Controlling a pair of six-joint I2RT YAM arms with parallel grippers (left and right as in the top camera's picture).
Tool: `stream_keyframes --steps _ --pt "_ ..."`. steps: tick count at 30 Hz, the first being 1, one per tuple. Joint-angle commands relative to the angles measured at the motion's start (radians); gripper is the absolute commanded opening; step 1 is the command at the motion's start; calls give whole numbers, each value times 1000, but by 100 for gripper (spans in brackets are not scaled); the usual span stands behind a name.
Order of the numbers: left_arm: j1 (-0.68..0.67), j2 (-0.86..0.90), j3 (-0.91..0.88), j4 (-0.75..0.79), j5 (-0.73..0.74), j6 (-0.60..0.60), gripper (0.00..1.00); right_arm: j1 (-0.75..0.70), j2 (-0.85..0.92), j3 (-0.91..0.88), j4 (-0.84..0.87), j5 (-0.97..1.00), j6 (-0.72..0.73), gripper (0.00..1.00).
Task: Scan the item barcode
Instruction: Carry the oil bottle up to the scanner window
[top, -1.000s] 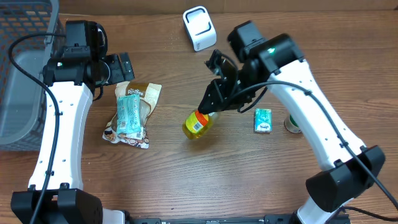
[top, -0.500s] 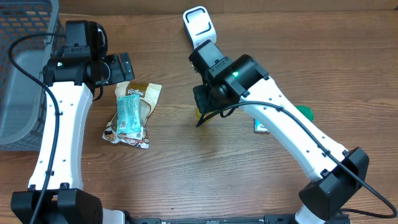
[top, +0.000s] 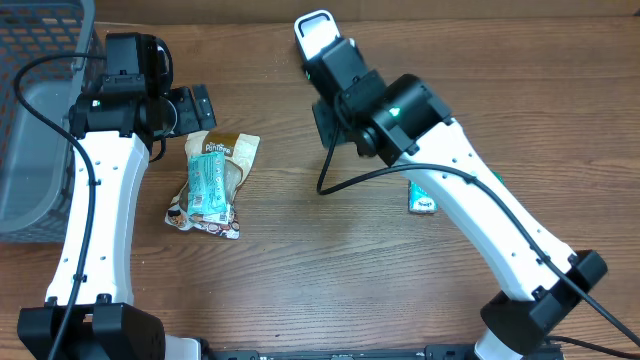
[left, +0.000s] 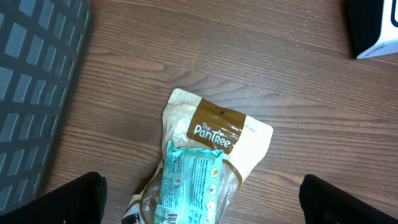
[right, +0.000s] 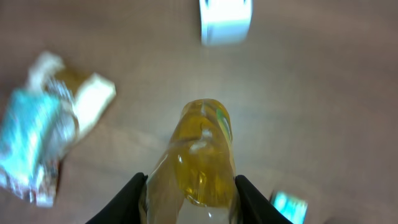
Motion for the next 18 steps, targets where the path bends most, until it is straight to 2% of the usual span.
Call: stream_keyframes --steps 1,11,18 --pt "-8 3 21 0 4 -6 100 -3 -38 60 71 111 -129 20" --pt "-8 3 21 0 4 -6 99 -3 32 57 369 183 -364 20" --pt "-8 3 21 0 4 -6 100 -3 158 57 608 264 -632 18"
